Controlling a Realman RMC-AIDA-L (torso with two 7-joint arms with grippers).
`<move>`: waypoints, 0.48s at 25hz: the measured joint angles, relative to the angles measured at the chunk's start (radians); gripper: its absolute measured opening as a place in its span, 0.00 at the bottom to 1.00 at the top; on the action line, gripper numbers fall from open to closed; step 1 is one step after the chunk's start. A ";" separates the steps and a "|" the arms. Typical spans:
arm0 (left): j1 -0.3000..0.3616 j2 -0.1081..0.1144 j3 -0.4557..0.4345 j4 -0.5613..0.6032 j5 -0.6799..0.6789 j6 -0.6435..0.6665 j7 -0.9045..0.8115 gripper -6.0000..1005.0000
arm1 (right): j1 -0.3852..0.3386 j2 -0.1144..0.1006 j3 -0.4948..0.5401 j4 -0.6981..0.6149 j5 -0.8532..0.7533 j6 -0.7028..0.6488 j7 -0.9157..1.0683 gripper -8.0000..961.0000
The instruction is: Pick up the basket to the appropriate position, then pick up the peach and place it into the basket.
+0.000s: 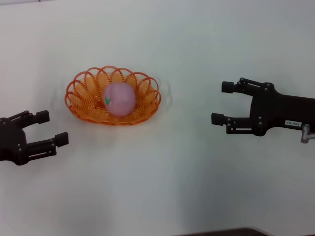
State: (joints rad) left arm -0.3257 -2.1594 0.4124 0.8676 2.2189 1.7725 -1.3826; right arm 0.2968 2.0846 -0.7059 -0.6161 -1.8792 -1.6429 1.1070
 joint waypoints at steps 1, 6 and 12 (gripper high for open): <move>0.000 0.000 0.000 0.000 0.000 0.000 0.001 0.87 | 0.003 0.000 -0.002 0.003 -0.001 0.001 0.001 0.97; -0.004 -0.001 0.001 -0.001 -0.001 -0.001 0.005 0.87 | 0.008 0.001 -0.005 0.008 -0.003 0.007 0.001 0.97; -0.009 -0.002 0.002 -0.001 -0.002 0.002 0.005 0.87 | 0.008 0.001 -0.013 0.016 -0.004 0.017 0.002 0.97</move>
State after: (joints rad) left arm -0.3351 -2.1616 0.4142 0.8666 2.2166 1.7741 -1.3775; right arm 0.3050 2.0860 -0.7192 -0.6002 -1.8834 -1.6254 1.1086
